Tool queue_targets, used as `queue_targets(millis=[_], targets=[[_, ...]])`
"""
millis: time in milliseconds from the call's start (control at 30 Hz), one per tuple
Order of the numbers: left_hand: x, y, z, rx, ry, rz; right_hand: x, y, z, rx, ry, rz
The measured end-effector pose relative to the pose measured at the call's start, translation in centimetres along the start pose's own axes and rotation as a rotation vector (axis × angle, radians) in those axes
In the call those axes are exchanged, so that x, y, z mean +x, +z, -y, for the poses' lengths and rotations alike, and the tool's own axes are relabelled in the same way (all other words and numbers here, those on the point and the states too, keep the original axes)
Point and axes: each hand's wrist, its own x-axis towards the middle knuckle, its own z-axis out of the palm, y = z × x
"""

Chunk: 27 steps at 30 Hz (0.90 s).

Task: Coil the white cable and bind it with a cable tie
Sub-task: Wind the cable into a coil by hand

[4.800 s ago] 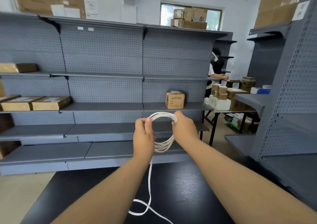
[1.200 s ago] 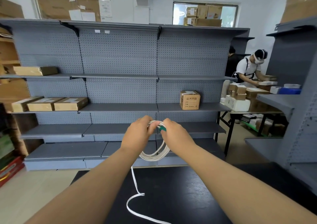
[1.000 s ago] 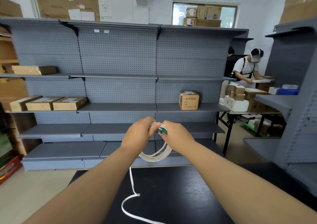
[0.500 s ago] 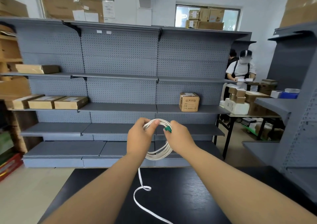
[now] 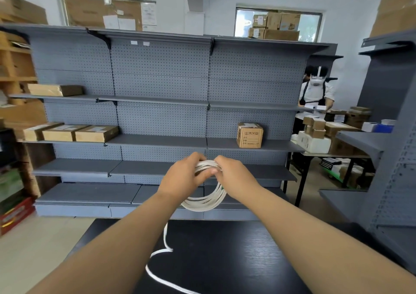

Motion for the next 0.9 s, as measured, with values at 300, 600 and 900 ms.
queue_targets(millis=[300,600,900], targets=[[0.4,0.3,0.2,-0.128,-0.235,0.072,0.3,-0.6,-2.3,0.266,0.218,-0.139],[0.6,1.1,-1.6,0.362,-0.074,0.064,-0.1,-1.6,-1.2,-0.046,-0.006,-0.013],[0.3,0.6,-0.7,0.46,-0.107,0.006,0.3,-0.1,0.2,-0.31,-0.012,0.019]])
